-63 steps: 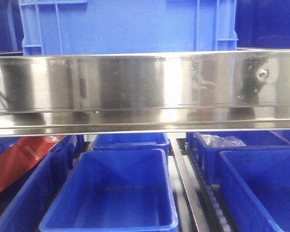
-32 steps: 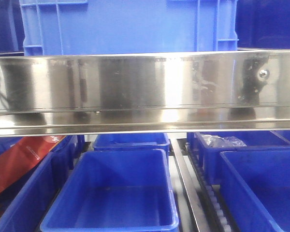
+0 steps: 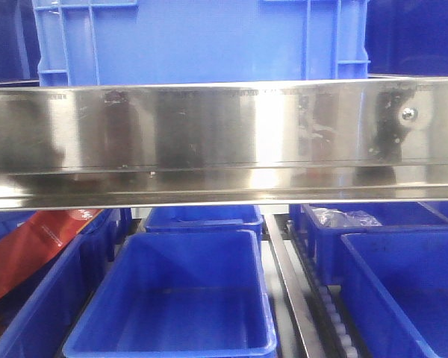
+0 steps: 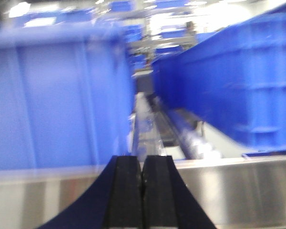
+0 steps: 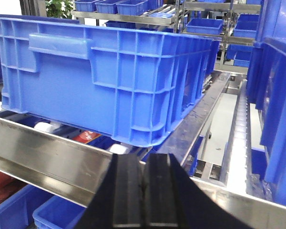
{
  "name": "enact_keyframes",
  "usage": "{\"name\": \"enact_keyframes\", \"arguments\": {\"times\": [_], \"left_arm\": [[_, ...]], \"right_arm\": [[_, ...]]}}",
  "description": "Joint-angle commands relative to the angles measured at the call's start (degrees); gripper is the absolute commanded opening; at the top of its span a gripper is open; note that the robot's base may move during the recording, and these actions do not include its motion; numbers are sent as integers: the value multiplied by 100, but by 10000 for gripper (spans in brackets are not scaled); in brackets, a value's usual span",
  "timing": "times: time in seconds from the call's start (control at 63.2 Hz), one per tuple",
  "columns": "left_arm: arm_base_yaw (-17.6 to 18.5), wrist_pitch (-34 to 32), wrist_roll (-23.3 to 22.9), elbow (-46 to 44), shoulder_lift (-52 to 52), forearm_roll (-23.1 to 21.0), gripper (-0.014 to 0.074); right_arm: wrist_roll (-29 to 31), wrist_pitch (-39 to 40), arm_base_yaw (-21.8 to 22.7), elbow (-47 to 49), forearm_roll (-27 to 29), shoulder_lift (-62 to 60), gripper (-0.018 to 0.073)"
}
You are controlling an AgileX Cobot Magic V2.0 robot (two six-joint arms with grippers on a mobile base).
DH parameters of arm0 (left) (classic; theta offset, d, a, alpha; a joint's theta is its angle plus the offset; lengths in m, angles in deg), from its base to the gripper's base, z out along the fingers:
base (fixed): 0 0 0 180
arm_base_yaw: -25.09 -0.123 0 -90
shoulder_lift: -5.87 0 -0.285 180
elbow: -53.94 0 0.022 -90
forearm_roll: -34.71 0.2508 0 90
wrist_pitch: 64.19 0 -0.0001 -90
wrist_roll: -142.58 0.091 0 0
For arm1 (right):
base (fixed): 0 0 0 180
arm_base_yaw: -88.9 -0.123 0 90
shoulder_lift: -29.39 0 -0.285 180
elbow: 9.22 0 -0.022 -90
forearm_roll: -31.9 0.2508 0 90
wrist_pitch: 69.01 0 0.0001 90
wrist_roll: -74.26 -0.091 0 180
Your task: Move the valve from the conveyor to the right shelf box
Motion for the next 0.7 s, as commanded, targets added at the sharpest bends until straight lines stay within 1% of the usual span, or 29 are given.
{"name": "enact_keyframes", "arguments": {"times": [0.0,0.032,0.095,0.158,0.269,0.681], "left_arm": [[-56,-426,-317,105,33,10,-111],[-56,-152,-310,105,33,10,-111],[-56,-95,-310,105,33,10,-111],[-56,-109,-310,105,33,10,-111],[-56,-317,-310,105,33,10,-111],[-56,-298,-310,105,33,10,-111]], "right_arm": [[32,131,11,-8,-35,-27,-162],[32,131,11,-8,-35,-27,-162],[32,131,11,-8,-35,-27,-162],[32,131,11,-8,-35,-27,-162],[32,131,11,-8,-35,-27,-162],[32,131,11,-8,-35,-27,-162]]}}
